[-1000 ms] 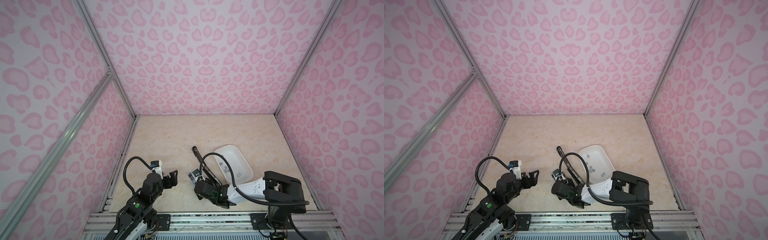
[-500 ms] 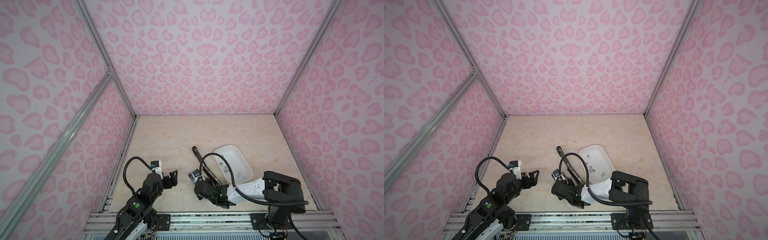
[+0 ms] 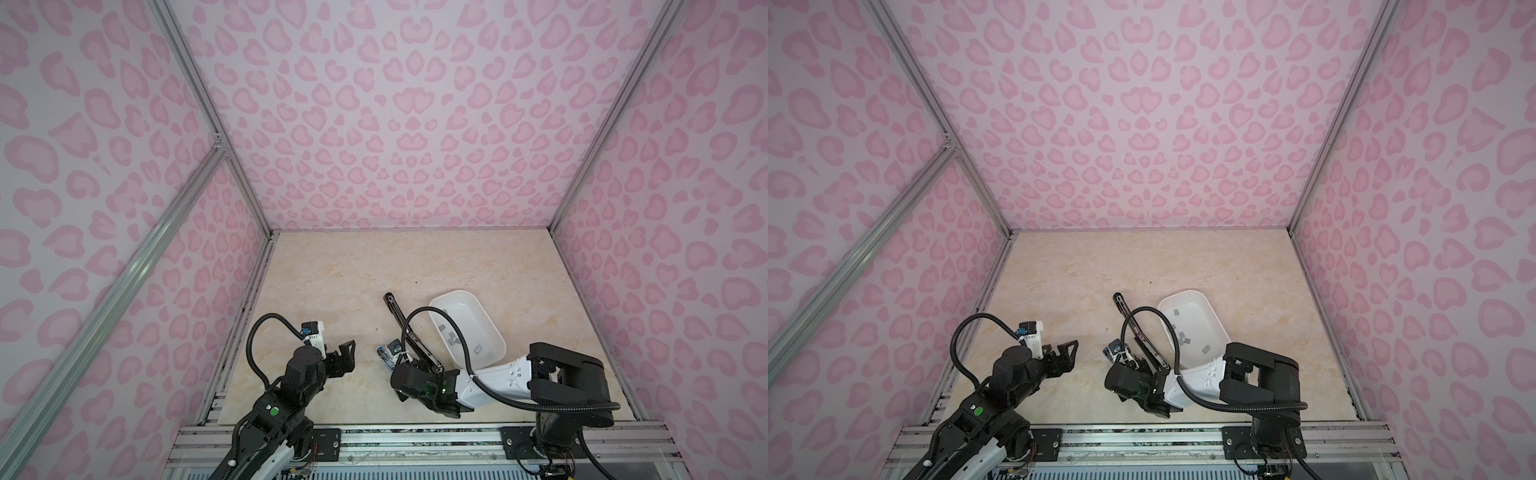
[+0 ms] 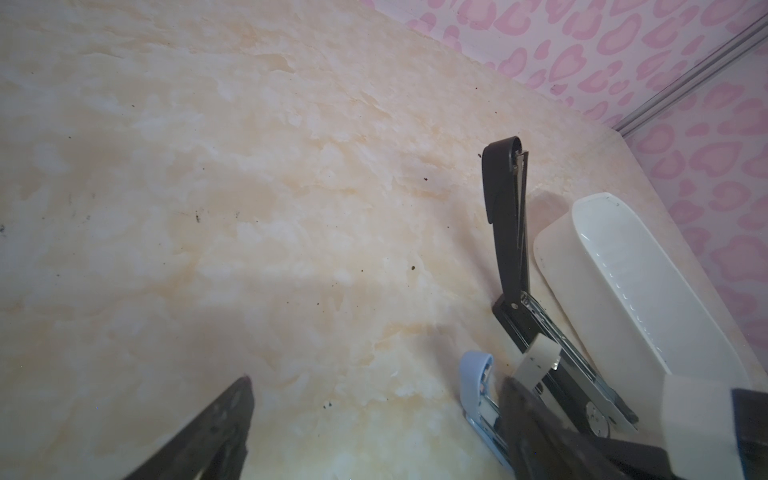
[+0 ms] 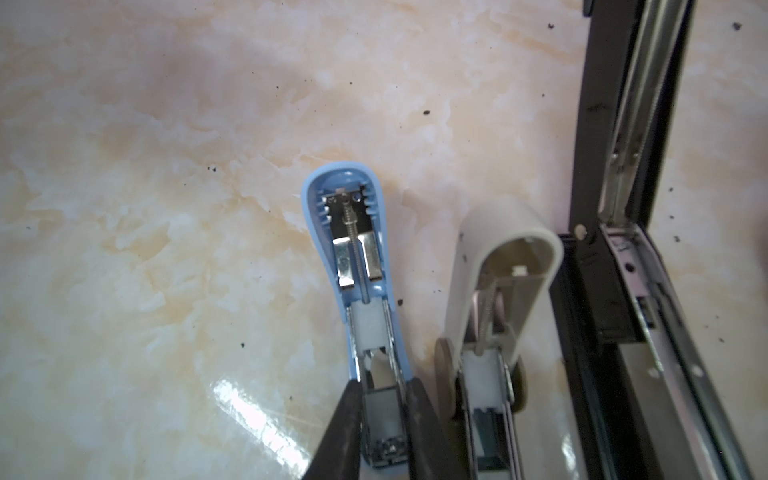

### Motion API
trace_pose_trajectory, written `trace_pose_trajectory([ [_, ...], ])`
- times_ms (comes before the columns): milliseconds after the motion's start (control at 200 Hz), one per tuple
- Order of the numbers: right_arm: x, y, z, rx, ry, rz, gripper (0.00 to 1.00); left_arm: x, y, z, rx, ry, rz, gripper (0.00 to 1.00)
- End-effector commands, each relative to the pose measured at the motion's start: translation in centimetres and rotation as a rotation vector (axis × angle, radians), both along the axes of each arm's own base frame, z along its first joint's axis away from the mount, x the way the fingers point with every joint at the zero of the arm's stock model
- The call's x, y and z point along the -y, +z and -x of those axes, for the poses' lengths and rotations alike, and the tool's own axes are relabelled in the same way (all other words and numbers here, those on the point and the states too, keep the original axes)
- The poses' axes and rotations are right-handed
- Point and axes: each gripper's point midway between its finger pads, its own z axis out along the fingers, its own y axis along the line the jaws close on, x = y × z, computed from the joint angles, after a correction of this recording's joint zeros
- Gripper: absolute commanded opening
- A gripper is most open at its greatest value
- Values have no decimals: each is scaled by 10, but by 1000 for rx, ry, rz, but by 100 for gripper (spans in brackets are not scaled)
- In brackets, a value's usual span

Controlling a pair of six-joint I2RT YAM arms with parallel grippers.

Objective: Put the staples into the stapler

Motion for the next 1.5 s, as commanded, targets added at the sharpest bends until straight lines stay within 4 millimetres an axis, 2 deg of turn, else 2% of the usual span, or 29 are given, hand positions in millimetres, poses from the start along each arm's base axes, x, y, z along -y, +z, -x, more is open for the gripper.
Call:
trace_pose_trajectory([
  [0,3,2,0,8,-14,-3,24,1,2,-1,11,0,12,93],
  [355,8,26,-3,55,-16,-16,27,-1,4,-2,19,9,11,93],
  [475,5,29,2,84,27,-24,37,-5,8,-1,28,30,1,94],
  [545,0,35,6,103,56,-38,42,-5,20,-1,49,23,11,100],
  [665,-8,45,21,138,114,-84,47,-12,49,-3,96,104,114,98],
  [780,-10,49,43,175,164,-98,49,-2,66,1,112,53,159,98],
  [900,-1,40,63,210,198,-76,53,7,72,-1,121,16,190,98],
  [985,8,29,69,188,199,-74,55,14,71,-8,106,-3,176,98],
  [1160,29,5,71,152,188,-70,57,21,54,-31,43,-2,63,98],
  [1280,33,-10,71,128,184,-61,58,5,36,-40,19,60,-28,98],
  [1495,28,-28,76,62,203,-95,58,-17,21,-35,-12,91,-31,98],
])
